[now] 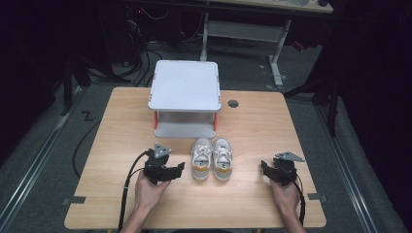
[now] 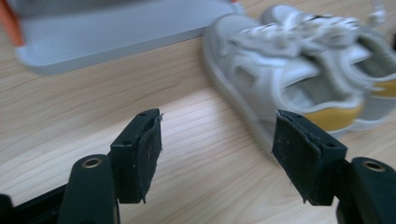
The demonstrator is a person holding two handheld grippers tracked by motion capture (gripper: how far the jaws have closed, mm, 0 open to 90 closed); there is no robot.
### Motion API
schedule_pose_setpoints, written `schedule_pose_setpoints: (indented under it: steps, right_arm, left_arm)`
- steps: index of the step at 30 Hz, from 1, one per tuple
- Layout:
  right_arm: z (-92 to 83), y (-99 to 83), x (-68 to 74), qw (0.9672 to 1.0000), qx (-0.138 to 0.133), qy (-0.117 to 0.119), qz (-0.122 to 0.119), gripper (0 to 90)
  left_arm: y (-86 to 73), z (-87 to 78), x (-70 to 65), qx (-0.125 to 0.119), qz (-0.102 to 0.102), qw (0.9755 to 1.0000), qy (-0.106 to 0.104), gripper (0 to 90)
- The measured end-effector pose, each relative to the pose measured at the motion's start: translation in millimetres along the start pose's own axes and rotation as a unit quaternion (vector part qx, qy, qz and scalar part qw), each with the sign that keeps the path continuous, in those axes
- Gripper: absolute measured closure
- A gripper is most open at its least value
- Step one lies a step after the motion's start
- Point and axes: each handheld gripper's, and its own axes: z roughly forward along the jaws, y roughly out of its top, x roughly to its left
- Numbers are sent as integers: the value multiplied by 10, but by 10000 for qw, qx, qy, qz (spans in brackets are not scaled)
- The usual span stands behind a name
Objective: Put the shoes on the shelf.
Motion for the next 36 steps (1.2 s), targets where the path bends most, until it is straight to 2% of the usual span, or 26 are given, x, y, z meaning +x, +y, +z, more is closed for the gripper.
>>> schedule_pose_setpoints:
  steps: [1, 2, 5, 6, 11, 13, 19, 20, 22, 25, 30, 34, 36]
  right_arm:
    - [0, 0, 0, 10000, 0, 0, 3, 460]
    - [-1, -1, 1, 10000, 5, 0, 10, 460]
    - [-1, -2, 2, 10000, -1, -4, 13, 460]
    - [-1, -2, 2, 10000, 0, -5, 14, 460]
    - [-3, -3, 1, 10000, -1, -5, 11, 460]
    - [-4, -5, 0, 10000, -4, -10, 10, 460]
    - [-5, -6, 0, 10000, -7, -22, 13, 467]
    - [-6, -7, 0, 10000, -10, -32, 26, 472]
    - [-8, -7, -3, 10000, -15, -54, 32, 478]
    - [-9, -8, -2, 10000, -10, -70, 58, 482]
    - [-10, -8, -3, 9999, -12, -80, 61, 487]
    - [-9, -9, -5, 9999, -20, -117, 83, 499]
    - [-8, -8, -6, 9999, -26, -127, 69, 500]
  left_arm:
    - [0, 0, 0, 0, 0, 10000, 0, 332]
    - [60, 17, -90, 9, 37, 9999, -135, 337]
    - [127, 45, -161, 80, 63, 9997, -243, 354]
    - [197, 75, -227, 132, 100, 9993, -330, 356]
    - [312, 144, -355, 197, 119, 9988, -425, 360]
    - [359, 211, -454, 308, 73, 9984, -459, 369]
    - [415, 331, -582, 504, 129, 9979, -389, 448]
    - [429, 390, -608, 646, 134, 9971, -377, 455]
    - [433, 423, -625, 720, 145, 9967, -334, 461]
    - [444, 484, -663, 797, 48, 9964, -274, 463]
    - [476, 534, -690, 837, -126, 9960, -287, 451]
    - [475, 601, -730, 884, -163, 9957, -235, 445]
    - [478, 629, -734, 873, -252, 9956, -213, 453]
